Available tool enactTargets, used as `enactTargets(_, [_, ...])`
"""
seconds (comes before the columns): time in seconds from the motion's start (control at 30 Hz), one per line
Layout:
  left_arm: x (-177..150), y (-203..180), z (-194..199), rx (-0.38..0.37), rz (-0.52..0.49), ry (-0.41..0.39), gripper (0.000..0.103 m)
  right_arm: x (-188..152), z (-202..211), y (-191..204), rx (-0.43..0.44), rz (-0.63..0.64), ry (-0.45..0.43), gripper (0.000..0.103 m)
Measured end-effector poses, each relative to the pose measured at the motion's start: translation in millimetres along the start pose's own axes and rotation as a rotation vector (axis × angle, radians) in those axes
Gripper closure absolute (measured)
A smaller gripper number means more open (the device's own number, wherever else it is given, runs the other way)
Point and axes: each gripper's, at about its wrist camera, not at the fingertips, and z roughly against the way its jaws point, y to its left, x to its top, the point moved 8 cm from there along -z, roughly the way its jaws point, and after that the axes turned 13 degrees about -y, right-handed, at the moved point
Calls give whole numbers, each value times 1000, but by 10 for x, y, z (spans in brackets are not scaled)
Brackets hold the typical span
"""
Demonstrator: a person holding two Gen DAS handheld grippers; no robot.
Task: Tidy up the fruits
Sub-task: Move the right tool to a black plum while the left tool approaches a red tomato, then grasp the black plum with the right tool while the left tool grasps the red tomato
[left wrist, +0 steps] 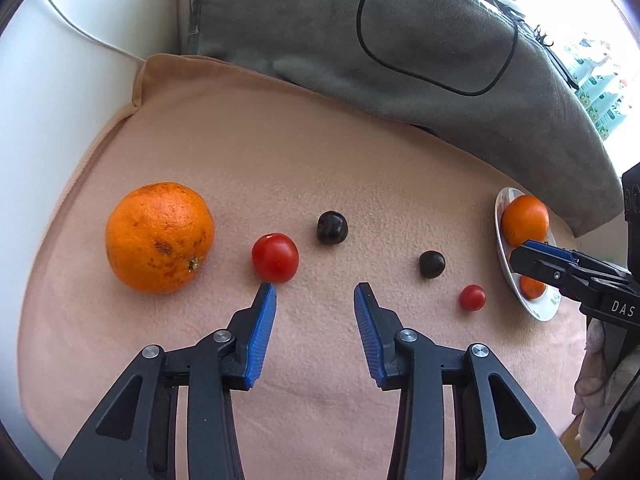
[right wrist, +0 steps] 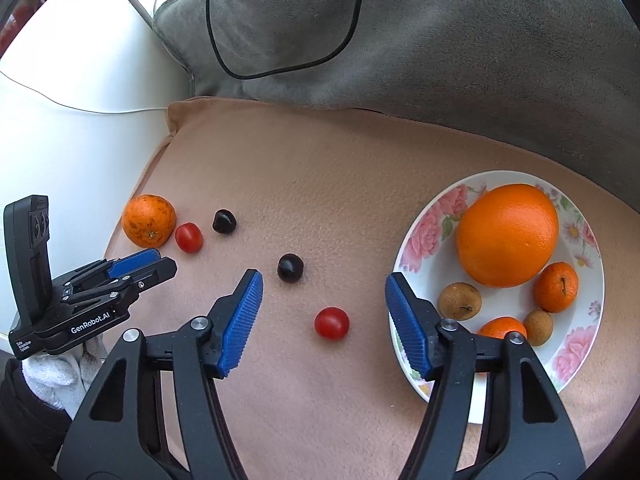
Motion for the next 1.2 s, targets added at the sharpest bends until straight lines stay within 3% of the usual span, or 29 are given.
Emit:
enactTargets(0.2, [19,46,-121,38,-18,-2,67,-52,-102,34,6,6,26,45])
enactTargets(0.33, [37,29,-190,53,-37,-3,69,-65,-167,50,12,4,37,54])
enactTargets(0.77, [57,107,-334,109,-25,1,69,-80,-406,155,24,33,78,56])
enactTargets(1.2, [54,146,-453,105,-24,14,73,-122,-640,217,25,62,117,60])
